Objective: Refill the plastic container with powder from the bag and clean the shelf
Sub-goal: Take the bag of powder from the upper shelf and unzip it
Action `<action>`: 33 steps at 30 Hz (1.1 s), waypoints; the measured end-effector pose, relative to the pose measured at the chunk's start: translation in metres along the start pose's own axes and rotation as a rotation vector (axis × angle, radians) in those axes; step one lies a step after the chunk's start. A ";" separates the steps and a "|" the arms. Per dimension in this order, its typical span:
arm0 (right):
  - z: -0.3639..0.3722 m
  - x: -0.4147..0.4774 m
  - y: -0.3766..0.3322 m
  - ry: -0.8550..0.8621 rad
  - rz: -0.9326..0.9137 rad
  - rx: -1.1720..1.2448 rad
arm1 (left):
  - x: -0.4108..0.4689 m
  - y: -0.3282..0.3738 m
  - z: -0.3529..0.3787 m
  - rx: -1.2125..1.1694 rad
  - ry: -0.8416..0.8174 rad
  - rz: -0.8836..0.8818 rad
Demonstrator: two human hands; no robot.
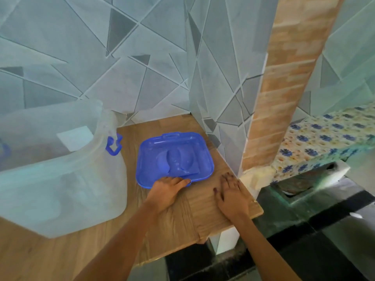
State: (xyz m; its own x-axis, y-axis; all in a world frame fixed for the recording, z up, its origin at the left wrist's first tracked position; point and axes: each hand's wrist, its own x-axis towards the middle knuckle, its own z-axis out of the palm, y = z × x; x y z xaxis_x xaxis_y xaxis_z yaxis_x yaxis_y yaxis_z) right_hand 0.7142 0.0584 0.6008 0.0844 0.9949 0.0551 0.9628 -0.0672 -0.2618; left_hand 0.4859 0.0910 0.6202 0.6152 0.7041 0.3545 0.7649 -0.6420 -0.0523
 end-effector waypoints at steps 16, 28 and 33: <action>-0.131 0.038 -0.067 0.303 -0.158 0.509 | 0.062 0.000 -0.144 -0.253 0.186 -0.485; -0.262 0.028 -0.253 0.512 -0.656 0.615 | -0.013 -0.084 -0.344 0.123 0.526 -0.640; -0.262 -0.020 -0.367 0.452 -0.828 0.743 | -0.121 -0.123 -0.402 0.237 0.604 -0.772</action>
State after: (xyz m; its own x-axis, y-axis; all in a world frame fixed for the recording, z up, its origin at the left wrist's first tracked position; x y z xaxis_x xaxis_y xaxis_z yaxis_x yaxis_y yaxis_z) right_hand 0.4266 0.0434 0.9480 -0.2646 0.5897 0.7630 0.3964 0.7878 -0.4714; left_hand 0.2404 -0.0371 0.9587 -0.2138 0.5879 0.7802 0.9719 0.0478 0.2303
